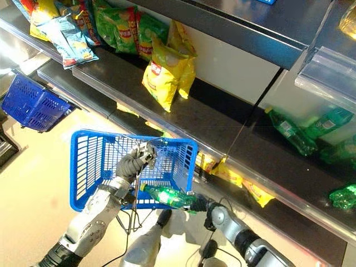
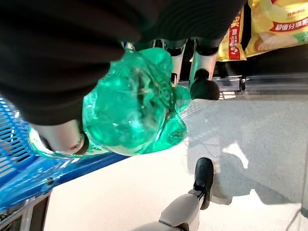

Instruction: Pick up the snacks into the basket

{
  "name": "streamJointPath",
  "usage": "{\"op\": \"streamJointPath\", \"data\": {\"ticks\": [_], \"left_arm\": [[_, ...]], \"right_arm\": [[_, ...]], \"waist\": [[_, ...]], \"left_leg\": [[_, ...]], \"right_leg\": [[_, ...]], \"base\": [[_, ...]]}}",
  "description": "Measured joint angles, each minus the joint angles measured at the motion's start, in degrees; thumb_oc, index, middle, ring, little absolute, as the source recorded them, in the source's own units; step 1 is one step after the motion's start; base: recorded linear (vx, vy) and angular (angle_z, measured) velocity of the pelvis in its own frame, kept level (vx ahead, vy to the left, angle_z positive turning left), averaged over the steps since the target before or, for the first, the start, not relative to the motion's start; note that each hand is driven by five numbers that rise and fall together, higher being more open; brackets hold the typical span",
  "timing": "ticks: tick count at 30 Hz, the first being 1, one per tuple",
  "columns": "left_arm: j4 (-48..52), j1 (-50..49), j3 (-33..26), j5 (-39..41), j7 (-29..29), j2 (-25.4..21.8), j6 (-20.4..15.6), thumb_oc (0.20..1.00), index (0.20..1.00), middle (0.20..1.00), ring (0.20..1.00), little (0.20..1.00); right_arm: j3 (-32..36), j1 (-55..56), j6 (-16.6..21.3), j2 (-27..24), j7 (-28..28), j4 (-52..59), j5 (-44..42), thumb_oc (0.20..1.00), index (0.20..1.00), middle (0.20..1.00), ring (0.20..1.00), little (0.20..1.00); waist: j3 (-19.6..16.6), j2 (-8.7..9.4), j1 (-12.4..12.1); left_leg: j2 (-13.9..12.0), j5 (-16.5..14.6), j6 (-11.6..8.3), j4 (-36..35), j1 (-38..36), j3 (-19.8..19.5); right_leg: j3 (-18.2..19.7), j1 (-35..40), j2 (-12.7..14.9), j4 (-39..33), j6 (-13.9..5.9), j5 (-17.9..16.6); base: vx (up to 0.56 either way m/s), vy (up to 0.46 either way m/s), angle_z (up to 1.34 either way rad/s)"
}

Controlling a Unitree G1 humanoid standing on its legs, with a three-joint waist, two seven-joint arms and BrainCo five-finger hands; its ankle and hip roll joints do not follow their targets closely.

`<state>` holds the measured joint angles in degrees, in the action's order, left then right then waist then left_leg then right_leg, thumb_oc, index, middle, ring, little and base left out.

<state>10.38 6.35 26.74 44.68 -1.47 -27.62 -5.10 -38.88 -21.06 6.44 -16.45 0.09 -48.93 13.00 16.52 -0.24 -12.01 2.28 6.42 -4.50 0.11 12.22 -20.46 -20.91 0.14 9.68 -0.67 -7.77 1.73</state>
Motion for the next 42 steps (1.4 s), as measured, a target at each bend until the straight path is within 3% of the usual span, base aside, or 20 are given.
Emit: {"op": "streamJointPath", "data": {"ticks": [7,11,22,23,28,31,33,34,37,42], "left_arm": [[1.3,3.5,7.2,4.6,0.2,0.9,0.6,0.2,0.2,0.2,0.2,0.2],[1.7,2.7,8.5,6.6,0.3,0.1,1.8,0.2,0.2,0.2,0.2,0.2],[2.3,5.7,13.0,10.6,0.6,-0.6,4.2,0.2,0.2,0.2,0.2,0.2],[2.3,5.7,13.1,10.6,0.7,-0.6,4.6,0.2,0.2,0.2,0.2,0.2],[2.0,5.7,12.8,12.0,0.2,-1.3,5.1,0.2,0.2,0.2,0.2,0.2],[2.0,5.6,12.4,12.5,0.4,-4.3,5.4,0.2,0.2,0.2,0.2,0.2],[2.0,5.6,12.1,12.5,0.4,-5.2,5.4,0.2,0.2,0.2,0.2,0.2],[1.0,3.9,10.8,13.1,0.0,-5.8,5.9,0.2,0.2,0.2,0.2,0.2],[0.6,-2.1,7.5,13.1,-0.2,-7.5,6.0,0.2,0.2,0.2,0.2,0.2],[0.5,-6.4,3.4,12.9,-0.1,-6.5,5.9,0.2,0.2,0.2,0.2,0.2]], "right_arm": [[0.5,-11.5,-1.7,0.4,-5.2,-7.0,-1.4,0.2,0.2,0.2,0.2,0.2],[2.1,-14.4,-2.2,2.2,-7.3,-5.4,-3.9,0.2,0.2,0.2,0.2,0.2],[1.5,-16.9,-3.5,6.4,-8.3,-8.2,-7.7,0.213,0.213,0.213,0.213,0.213],[1.5,-17.0,-3.5,6.7,-8.3,-8.3,-8.3,1.0,1.0,1.0,1.0,1.0],[2.0,-16.2,-3.4,6.7,-8.8,-7.1,-12.4,1.0,1.0,1.0,1.0,1.0],[2.4,-11.4,-3.0,5.2,-9.2,-0.1,-14.4,1.0,1.0,1.0,1.0,1.0],[2.4,-8.3,-2.0,4.3,-9.1,5.1,-14.5,1.0,1.0,1.0,1.0,1.0],[2.6,-6.7,-1.7,4.1,-8.3,6.3,-14.6,1.0,1.0,1.0,1.0,1.0],[3.9,-2.1,-1.7,3.0,-6.4,9.6,-15.0,1.0,1.0,1.0,1.0,1.0],[7.7,6.0,-1.6,0.4,-4.2,13.1,-16.7,1.0,1.0,1.0,1.0,1.0]], "waist": [[4.0,-4.34,-3.2],[4.7,-4.02,-4.7],[5.4,-2.81,-4.5],[5.4,-2.8,-4.4],[5.2,-2.48,-3.2],[4.7,-0.91,-0.1],[4.4,-0.32,0.4],[3.9,0.41,1.6],[3.0,1.99,1.9],[1.5,3.06,3.2]], "left_leg": [[0.4,-0.3,-0.1,4.0,4.6,-0.1],[0.7,-0.3,-0.15,4.1,4.9,-0.4],[1.5,-0.3,-0.06,4.7,4.5,-1.7],[1.5,-0.3,-0.07,4.7,4.2,-1.7],[1.9,-0.2,-0.01,4.9,4.1,-1.8],[2.7,0.1,0.3,5.5,4.2,-1.8],[3.1,0.0,0.31,6.1,4.3,-1.7],[2.7,-0.1,0.15,6.2,3.9,-1.2],[0.9,-0.4,-0.36,5.4,1.7,0.5],[-0.3,-0.5,-1.12,4.2,-1.6,-0.1]], "right_leg": [[0.2,-6.3,1.3,8.8,0.25,3.2],[0.0,-6.5,1.5,9.9,0.16,4.1],[-0.1,-5.1,1.5,9.6,-0.04,4.6],[-0.1,-4.8,1.5,9.6,-0.05,4.7],[0.4,-4.6,1.5,10.6,-0.12,5.2],[8.1,-5.2,0.1,14.0,0.23,9.3],[13.8,-5.6,-1.3,15.6,1.04,11.5],[15.0,-5.5,-1.8,15.8,1.33,12.0],[15.1,-4.2,-2.7,14.9,2.03,11.1],[14.2,0.3,-4.3,12.0,2.71,10.4]], "base": [[-0.03,-0.017,0.05],[0.02,-0.02,0.1],[0.01,0.004,0.06],[0.0,0.0,0.0],[0.0,0.001,0.08],[-0.03,-0.035,0.45],[0.0,-0.062,0.23],[-0.01,-0.127,0.05],[-0.03,-0.134,-0.34],[-0.05,-0.088,0.03]]}}
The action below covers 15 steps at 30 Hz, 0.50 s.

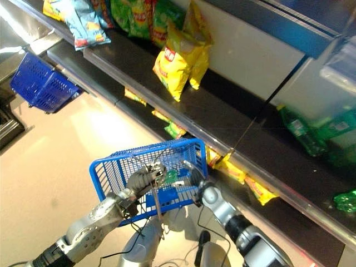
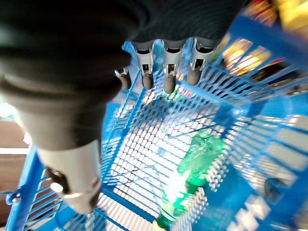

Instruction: Pick up the snacks into the basket

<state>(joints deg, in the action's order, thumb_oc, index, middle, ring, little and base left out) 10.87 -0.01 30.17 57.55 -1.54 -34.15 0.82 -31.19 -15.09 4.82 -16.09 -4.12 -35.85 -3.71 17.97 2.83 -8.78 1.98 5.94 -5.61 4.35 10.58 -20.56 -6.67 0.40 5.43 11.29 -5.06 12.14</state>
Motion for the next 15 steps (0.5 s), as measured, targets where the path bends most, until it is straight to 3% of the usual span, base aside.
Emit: {"op": "streamJointPath", "data": {"ticks": [4,7,9,15], "left_arm": [[0.0,-6.1,-5.0,-0.6,0.0,0.1,0.0,0.2,0.2,0.2,0.2,0.2],[0.0,-7.5,-5.6,-0.6,0.0,0.8,0.1,0.2,0.2,0.2,0.2,0.2],[0.0,-8.7,-6.1,-0.6,0.3,1.8,0.1,0.2,0.2,0.2,0.2,0.2],[0.0,-16.3,-12.5,-1.2,1.6,4.1,0.0,0.2,0.2,0.2,0.2,0.2]], "right_arm": [[3.2,6.4,-0.1,-0.9,1.8,4.8,-1.5,1.0,1.0,1.0,1.0,1.0],[4.2,9.8,-0.2,-1.5,2.9,6.9,-2.5,1.0,1.0,1.0,1.0,1.0],[4.5,12.3,-0.1,-2.8,4.2,10.0,-2.8,1.0,1.0,1.0,1.0,1.0],[6.0,17.9,0.9,-10.0,10.3,22.4,-7.3,1.0,1.0,1.0,1.0,1.0]], "waist": [[-2.6,0.23,2.0],[-3.8,-0.1,3.8],[-4.9,-0.43,3.6],[-5.9,-2.08,4.8]], "left_leg": [[-1.2,-0.1,-0.24,-1.7,-3.2,1.6],[-1.9,-0.2,-0.32,-2.1,-4.4,1.7],[-1.9,-0.3,-0.44,-2.4,-5.1,1.9],[-2.7,0.0,-1.04,-2.7,-5.9,1.3]], "right_leg": [[1.6,1.7,-0.4,-0.4,0.42,-0.2],[1.7,2.8,-0.7,-0.9,0.61,-0.3],[2.0,3.4,-1.2,-1.3,0.81,-0.4],[1.5,4.4,-2.2,-1.1,1.23,0.0]], "base": [[-0.01,-0.058,-0.24],[-0.01,-0.041,-0.07],[-0.04,-0.066,-0.06],[-0.06,-0.013,0.06]]}}
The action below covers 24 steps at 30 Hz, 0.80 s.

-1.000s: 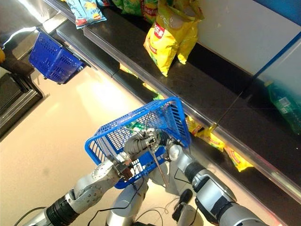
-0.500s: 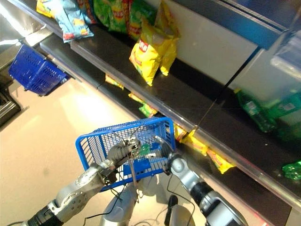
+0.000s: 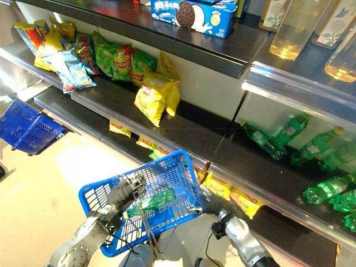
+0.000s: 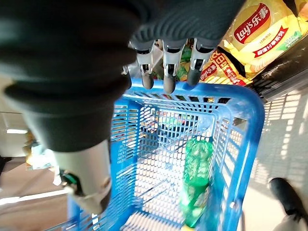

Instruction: Pick up the snacks into the basket

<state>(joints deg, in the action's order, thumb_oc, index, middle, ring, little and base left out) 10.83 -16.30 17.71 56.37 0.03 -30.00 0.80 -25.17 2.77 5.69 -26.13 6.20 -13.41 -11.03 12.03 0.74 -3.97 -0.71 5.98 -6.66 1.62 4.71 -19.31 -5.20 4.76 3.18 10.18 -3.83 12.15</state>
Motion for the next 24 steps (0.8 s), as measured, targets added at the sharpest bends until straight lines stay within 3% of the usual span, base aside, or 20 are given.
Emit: {"op": "streamJointPath", "data": {"ticks": [3,4,5,7,8,9,10,11,13,17,19,20,24], "left_arm": [[-1.1,-0.9,-1.0,-1.2,0.1,2.9,0.0,0.2,0.2,0.2,0.2,0.2],[-1.6,-0.3,-1.4,-1.6,0.2,4.4,0.0,0.2,0.2,0.2,0.2,0.2],[-2.1,-0.1,-2.3,-1.7,0.2,6.7,0.0,0.2,0.2,0.2,0.2,0.2],[-3.1,-0.3,-3.6,-1.9,0.4,6.8,0.0,0.2,0.2,0.2,0.2,0.2],[-5.1,-0.4,-4.1,-2.1,0.4,6.4,0.0,0.2,0.2,0.2,0.2,0.2],[-5.7,-0.4,-4.2,-2.1,0.4,6.6,0.0,0.2,0.2,0.2,0.2,0.2],[-6.8,-0.1,-4.2,-2.2,0.4,8.2,0.0,0.2,0.2,0.2,0.2,0.2],[-7.2,0.5,-4.3,-2.2,0.4,8.9,0.0,0.2,0.2,0.2,0.2,0.2],[-8.1,3.0,-4.3,-3.3,0.3,10.9,-0.1,0.2,0.2,0.2,0.2,0.2],[-8.6,5.0,-3.7,-3.9,-0.2,10.6,-0.1,0.2,0.2,0.2,0.2,0.2],[-8.6,6.5,-3.6,-4.2,-0.2,10.2,-0.4,0.2,0.2,0.2,0.2,0.2],[-9.0,7.2,-3.2,-5.7,-0.3,9.5,-0.5,0.2,0.2,0.2,0.2,0.2],[-9.7,8.4,-3.1,-6.3,-1.2,7.5,-0.8,0.2,0.2,0.2,0.2,0.2]], "right_arm": [[2.5,0.1,0.5,-0.6,0.3,2.0,-1.5,1.0,1.0,1.0,1.0,1.0],[3.9,0.3,0.8,-1.2,0.2,3.5,-1.8,1.0,1.0,1.0,1.0,1.0],[5.1,-0.3,0.9,-1.8,-0.2,4.8,-2.1,1.0,1.0,1.0,1.0,1.0],[7.0,-0.8,1.4,-1.2,-0.4,7.0,-2.2,1.0,1.0,1.0,1.0,1.0],[9.3,-1.0,2.2,0.2,-1.0,8.0,-2.4,1.0,1.0,1.0,1.0,1.0],[10.0,-1.0,2.7,0.5,-1.4,8.4,-2.7,1.0,1.0,1.0,1.0,1.0],[11.5,-1.3,3.3,0.5,-2.3,8.8,-3.3,1.0,1.0,1.0,1.0,1.0],[12.0,-1.4,3.4,0.8,-2.8,8.7,-3.5,1.0,1.0,1.0,1.0,1.0],[13.4,-2.2,3.9,0.6,-4.4,9.2,-3.8,1.0,1.0,1.0,1.0,1.0],[15.5,-7.2,4.4,3.7,-7.7,8.4,-3.8,1.0,1.0,1.0,1.0,1.0],[15.5,-10.4,4.4,4.2,-9.2,7.3,-3.8,1.0,1.0,1.0,1.0,1.0],[15.6,-12.4,4.4,5.2,-10.3,6.1,-3.8,1.0,1.0,1.0,1.0,1.0],[15.1,-17.2,4.2,7.3,-13.0,2.9,-3.8,1.0,1.0,1.0,1.0,1.0]], "waist": [[0.2,-1.4,0.4],[0.3,-2.06,2.1],[0.3,-2.81,1.4],[0.6,-1.63,0.1],[0.6,-0.36,0.0],[0.3,-0.6,0.2],[-0.5,-2.62,0.9],[-0.5,-2.64,1.9],[-0.5,-1.92,1.6],[-0.2,-1.21,0.3],[-0.3,-0.88,-0.2],[-0.2,-0.29,-1.7],[-0.1,0.61,-2.1]], "left_leg": [[0.5,0.8,-0.42,1.5,2.1,0.5],[0.9,2.7,1.17,2.0,4.4,3.9],[-0.9,3.3,1.08,-0.6,5.3,7.2],[-1.9,-1.1,1.02,0.1,6.6,12.5],[-0.6,-1.5,2.57,4.6,6.6,12.3],[-0.6,-1.5,2.58,5.9,6.0,12.2],[-2.2,-3.1,1.7,5.5,4.4,13.0],[-2.3,-2.8,1.39,4.9,4.3,13.0],[-2.3,-1.3,2.54,3.5,5.2,14.7],[1.2,-1.0,3.9,4.1,7.0,14.7],[2.7,-2.0,5.4,5.6,8.8,15.1],[4.5,-3.5,6.9,6.7,9.4,15.9],[5.5,-3.6,9.01,6.7,8.9,16.8]], "right_leg": [[-0.8,-0.8,-0.5,2.5,0.57,1.2],[-2.9,-1.5,-0.4,3.5,1.25,2.1],[-2.8,-4.2,-0.4,6.7,2.18,3.2],[-3.4,-5.6,1.0,6.8,3.41,3.1],[-4.9,-4.6,2.9,5.9,2.38,2.0],[-5.4,-4.3,2.9,5.3,2.28,1.9],[-8.1,-2.4,2.1,4.4,1.84,1.7],[-9.1,-1.9,2.0,4.2,1.63,1.8],[-10.3,-2.0,2.8,3.0,0.9,1.4],[-10.8,-2.2,5.5,1.6,-1.24,0.9],[-10.5,-3.4,7.3,1.7,-2.12,1.2],[-9.9,-3.8,8.7,2.7,-3.31,0.7],[-8.1,-10.4,11.9,15.1,-1.73,-0.8]], "base": [[-0.13,0.098,0.5],[-0.06,0.112,1.14],[0.0,0.09,0.9],[0.07,0.088,0.29],[0.07,0.109,0.34],[0.06,0.13,0.65],[0.06,0.166,0.73],[0.05,0.126,1.04],[0.13,0.268,0.68],[0.2,0.299,0.25],[0.25,0.294,0.08],[0.15,0.264,-0.14],[0.18,0.187,-0.02]]}}
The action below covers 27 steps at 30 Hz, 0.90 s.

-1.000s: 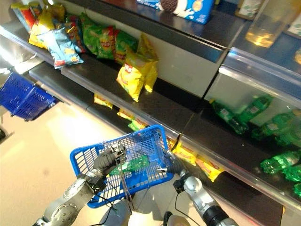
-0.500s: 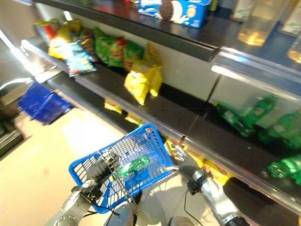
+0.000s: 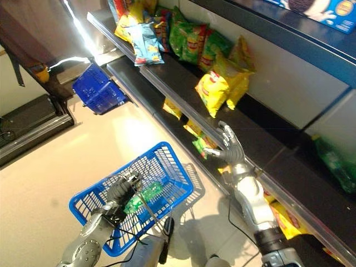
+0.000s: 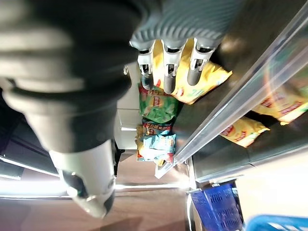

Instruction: Pick up the snacks into the basket

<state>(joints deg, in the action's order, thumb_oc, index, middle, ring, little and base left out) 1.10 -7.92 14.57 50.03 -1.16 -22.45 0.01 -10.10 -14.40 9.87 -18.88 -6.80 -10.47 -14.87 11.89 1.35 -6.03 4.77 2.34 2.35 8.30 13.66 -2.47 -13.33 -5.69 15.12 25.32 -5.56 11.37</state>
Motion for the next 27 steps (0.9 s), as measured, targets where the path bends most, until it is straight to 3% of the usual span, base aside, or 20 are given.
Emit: {"op": "streamJointPath", "data": {"ticks": [3,4,6,8,10,12,14,16,17,18,19,20,21,22,24,26,27], "left_arm": [[-0.1,0.2,-0.2,-2.1,-0.7,-1.0,0.0,0.2,0.2,0.2,0.2,0.2],[-0.1,0.5,0.1,-2.1,-1.1,-1.1,0.0,0.2,0.2,0.2,0.2,0.2],[0.0,1.5,-0.1,-2.4,-1.1,-1.7,-0.5,0.2,0.2,0.2,0.2,0.2],[0.0,1.7,0.4,-3.3,-1.0,-2.7,-0.6,0.2,0.2,0.2,0.2,0.2],[-0.2,2.2,0.4,-3.5,-1.1,-2.5,-0.6,0.2,0.2,0.2,0.2,0.2],[-0.3,3.3,1.1,-4.0,-1.1,-2.5,-0.6,0.2,0.2,0.2,0.2,0.2],[-0.3,3.5,1.4,-4.3,-1.1,-2.2,-0.6,0.2,0.2,0.2,0.2,0.2],[-0.3,2.6,1.7,-4.3,-1.1,-1.5,-0.6,0.2,0.2,0.2,0.2,0.2],[-0.1,1.8,1.7,-4.4,-1.2,-0.7,-0.6,0.2,0.2,0.2,0.2,0.2],[0.1,1.6,1.8,-4.4,-1.1,-0.2,-0.7,0.2,0.2,0.2,0.2,0.2],[0.1,1.4,1.9,-4.4,-1.1,0.4,-0.7,0.2,0.2,0.2,0.2,0.2],[0.1,1.3,2.1,-4.4,-1.1,0.5,-0.6,0.2,0.2,0.2,0.2,0.2],[0.0,1.7,2.3,-4.4,-1.1,1.0,-0.6,0.2,0.2,0.2,0.2,0.2],[0.1,1.4,2.1,-4.3,-1.1,1.3,-0.6,0.2,0.2,0.2,0.2,0.2],[0.3,2.8,2.1,-4.3,-1.0,1.4,-1.0,0.2,0.2,0.2,0.2,0.2],[0.3,2.9,1.7,-4.3,-1.1,1.7,-1.3,0.2,0.2,0.2,0.2,0.2],[0.4,3.1,1.0,-4.3,-1.1,2.4,-1.9,0.2,0.2,0.2,0.2,0.2]], "right_arm": [[0.2,-0.9,0.0,-0.1,-1.2,-0.9,0.1,1.0,1.0,1.0,1.0,1.0],[0.4,-1.3,-0.2,-0.4,-2.2,-2.6,0.2,1.0,1.0,1.0,1.0,1.0],[0.8,-2.0,-0.2,-0.4,-3.1,-5.2,0.1,1.0,1.0,1.0,1.0,1.0],[0.8,-2.8,-0.3,-0.5,-4.1,-6.6,0.0,1.0,1.0,1.0,1.0,1.0],[0.7,-5.0,-0.3,-0.8,-5.2,-8.4,0.0,1.0,1.0,1.0,1.0,1.0],[0.8,-6.7,-0.6,-1.2,-6.2,-9.7,0.0,1.0,1.0,1.0,1.0,1.0],[1.1,-6.5,-1.5,-1.1,-7.4,-10.0,0.2,1.0,1.0,1.0,1.0,1.0],[1.4,-6.0,-1.8,-0.8,-8.4,-10.3,0.3,1.0,1.0,1.0,1.0,1.0],[2.3,-4.4,-1.8,-0.3,-8.9,-10.3,0.4,1.0,1.0,1.0,1.0,1.0],[2.6,-4.0,-1.8,-0.2,-9.0,-10.2,0.5,1.0,1.0,1.0,1.0,1.0],[2.6,-3.8,-1.8,-0.4,-9.1,-10.2,0.5,1.0,1.0,1.0,1.0,1.0],[3.8,-2.2,-1.8,0.0,-9.1,-9.4,1.0,1.0,1.0,1.0,1.0,1.0],[6.5,0.7,-1.7,0.0,-9.1,-7.7,1.1,1.0,1.0,1.0,1.0,1.0],[7.1,1.0,-1.8,-0.1,-9.2,-7.7,1.1,1.0,1.0,1.0,1.0,1.0],[9.0,1.1,-1.1,-0.6,-9.9,-7.5,1.0,1.0,1.0,1.0,1.0,1.0],[9.2,2.4,-0.9,-0.9,-10.1,-7.0,1.0,1.0,1.0,1.0,1.0,1.0],[9.6,4.4,-0.5,-0.8,-10.4,-7.3,0.9,1.0,1.0,1.0,1.0,1.0]], "waist": [[0.3,0.31,0.0],[0.6,0.03,0.9],[1.1,0.58,1.8],[1.3,0.85,2.9],[2.5,0.58,3.9],[4.1,-0.86,4.7],[4.8,-0.29,5.4],[4.8,0.11,5.2],[4.6,0.31,5.4],[4.5,0.03,5.3],[4.7,-0.89,5.4],[4.6,-1.35,5.4],[4.9,-0.54,6.4],[4.9,-0.53,6.4],[5.2,-0.89,6.6],[5.2,-0.83,7.2],[5.2,-0.64,7.2]], "left_leg": [[0.4,-0.2,1.11,-0.4,-1.3,-1.5],[0.1,0.0,1.09,-2.1,-3.1,-4.7],[-0.1,0.1,1.1,-4.0,-3.9,-7.0],[0.0,0.5,1.06,-5.0,-4.0,-6.8],[-0.1,-0.3,1.26,-4.6,-3.8,-6.1],[-0.4,-1.1,0.87,-3.9,-3.7,-7.0],[0.3,-1.7,0.22,-4.9,-5.7,-7.2],[0.5,-4.0,-0.93,-5.3,-9.0,-6.8],[0.3,-6.4,-2.36,-4.6,-11.2,-7.1],[-0.1,-7.5,-3.3,-3.7,-11.7,-7.1],[-1.3,-8.8,-4.01,-2.8,-12.3,-7.1],[-2.3,-11.0,-6.47,4.5,-10.5,-6.7],[-1.2,-10.6,-9.04,20.1,-3.3,-5.3],[-0.6,-10.8,-9.25,23.0,-1.8,-5.4],[0.8,-8.4,-8.97,30.5,2.3,-2.6],[0.8,-8.4,-8.84,27.5,2.6,-0.9],[0.0,-7.9,-6.74,18.0,1.8,-0.9]], "right_leg": [[2.3,-2.3,-0.5,5.5,0.19,-2.0],[7.4,-3.2,-4.3,5.3,-1.15,0.2],[11.3,-6.7,-10.3,1.9,-0.73,1.1],[13.2,-10.9,-13.0,-2.4,-0.36,0.7],[14.9,-15.1,-13.5,-7.5,-0.44,-2.9],[16.3,-16.0,-13.8,-14.7,-2.01,-5.8],[14.5,-17.0,-11.5,-20.6,-1.24,-10.8],[9.5,-15.6,-9.0,-19.8,-0.29,-13.3],[7.8,-13.6,-8.9,-17.9,2.19,-16.8],[8.3,-13.2,-9.9,-17.3,5.01,-18.2],[8.4,-12.5,-11.2,-16.4,6.33,-17.0],[8.2,-11.2,-13.0,-15.0,8.55,-14.8],[8.3,-9.6,-12.6,-14.8,9.53,-14.6],[8.4,-8.5,-12.8,-15.2,9.76,-14.4],[10.5,-5.0,-14.3,-15.9,11.32,-12.0],[10.2,-2.9,-14.8,-17.5,11.7,-11.7],[11.6,-0.8,-15.6,-20.3,11.29,-12.0]], "base": [[0.21,0.076,0.14],[0.2,0.045,0.53],[0.19,0.006,0.63],[0.2,-0.032,0.51],[0.42,-0.11,0.27],[0.29,-0.127,0.32],[0.25,-0.14,0.35],[0.36,-0.198,0.23],[0.33,-0.108,0.26],[0.31,-0.086,0.23],[0.19,-0.095,0.06],[0.17,-0.147,0.26],[0.13,-0.169,0.23],[0.17,-0.166,0.11],[0.21,-0.077,-0.44],[0.29,0.081,-0.36],[0.31,0.158,-0.34]]}}
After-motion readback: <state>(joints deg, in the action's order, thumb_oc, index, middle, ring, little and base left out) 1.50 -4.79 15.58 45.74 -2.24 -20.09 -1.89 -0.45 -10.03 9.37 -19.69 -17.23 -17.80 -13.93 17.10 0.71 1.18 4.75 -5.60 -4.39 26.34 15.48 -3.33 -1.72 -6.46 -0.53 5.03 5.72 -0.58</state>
